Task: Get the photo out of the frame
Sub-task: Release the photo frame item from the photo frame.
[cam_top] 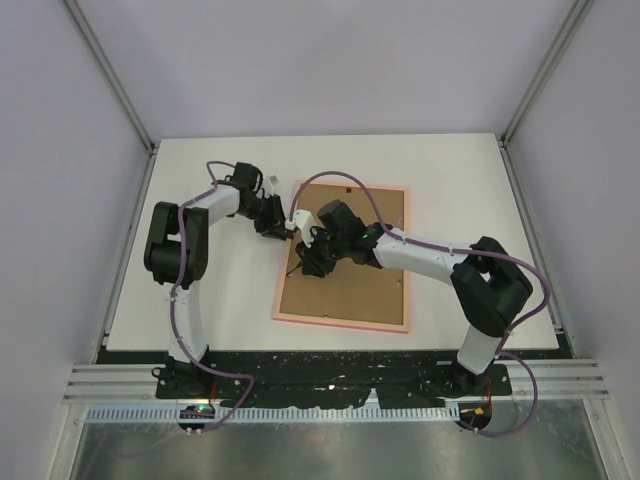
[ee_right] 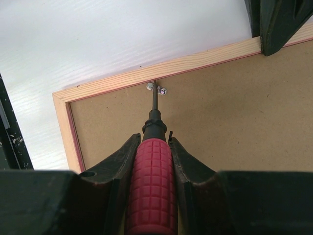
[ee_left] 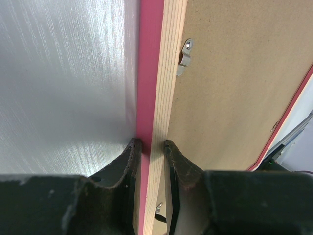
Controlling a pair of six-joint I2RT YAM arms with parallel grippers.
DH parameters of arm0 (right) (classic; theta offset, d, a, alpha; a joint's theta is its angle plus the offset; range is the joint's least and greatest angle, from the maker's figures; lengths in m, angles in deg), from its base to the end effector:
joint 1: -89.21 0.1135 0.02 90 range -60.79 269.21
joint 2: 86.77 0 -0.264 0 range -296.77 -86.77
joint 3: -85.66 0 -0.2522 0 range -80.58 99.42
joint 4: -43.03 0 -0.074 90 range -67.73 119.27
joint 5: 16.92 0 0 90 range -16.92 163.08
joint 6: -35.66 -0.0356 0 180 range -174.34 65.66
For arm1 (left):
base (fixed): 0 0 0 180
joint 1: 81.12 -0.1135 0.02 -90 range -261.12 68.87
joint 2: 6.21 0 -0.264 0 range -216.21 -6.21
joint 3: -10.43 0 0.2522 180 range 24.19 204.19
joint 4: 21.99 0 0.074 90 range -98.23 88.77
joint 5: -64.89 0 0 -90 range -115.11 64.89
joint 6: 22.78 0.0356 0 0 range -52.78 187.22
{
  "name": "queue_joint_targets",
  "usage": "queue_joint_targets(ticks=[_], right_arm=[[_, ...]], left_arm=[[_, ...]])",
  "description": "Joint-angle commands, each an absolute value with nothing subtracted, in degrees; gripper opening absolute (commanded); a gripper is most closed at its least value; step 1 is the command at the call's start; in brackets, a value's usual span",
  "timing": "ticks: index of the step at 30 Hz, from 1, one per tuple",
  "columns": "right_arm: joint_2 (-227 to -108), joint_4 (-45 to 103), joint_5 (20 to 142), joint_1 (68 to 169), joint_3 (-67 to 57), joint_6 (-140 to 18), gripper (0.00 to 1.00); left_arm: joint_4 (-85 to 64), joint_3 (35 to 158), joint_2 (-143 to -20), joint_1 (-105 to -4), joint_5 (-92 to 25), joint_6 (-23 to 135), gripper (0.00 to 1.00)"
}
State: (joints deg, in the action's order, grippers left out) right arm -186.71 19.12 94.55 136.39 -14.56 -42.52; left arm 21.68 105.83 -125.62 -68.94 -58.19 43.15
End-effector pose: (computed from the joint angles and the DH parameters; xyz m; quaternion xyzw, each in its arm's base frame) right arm 0.2482 0.2871 0.2121 -0.5087 0.7516 0.2798 0.3131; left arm 0.4059 -0.1075 0.1448 -0.0426 0.9411 -0.3232 0.0894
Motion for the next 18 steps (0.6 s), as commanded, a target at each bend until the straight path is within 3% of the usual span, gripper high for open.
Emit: queue_joint_targets(ticks=[1, 18], right_arm=[[-186.5, 17.8, 99.7, 137.9, -12.3, -41.7, 0.08], [-186.9, 17.7, 98.5, 137.9, -12.0, -41.6, 0.08]], left_arm=[[21.9, 106.6, -127.1, -69.4, -57.5, 42.3, 0.20], [21.8, 106.5, -127.1, -69.4, -57.5, 42.3, 0.20]])
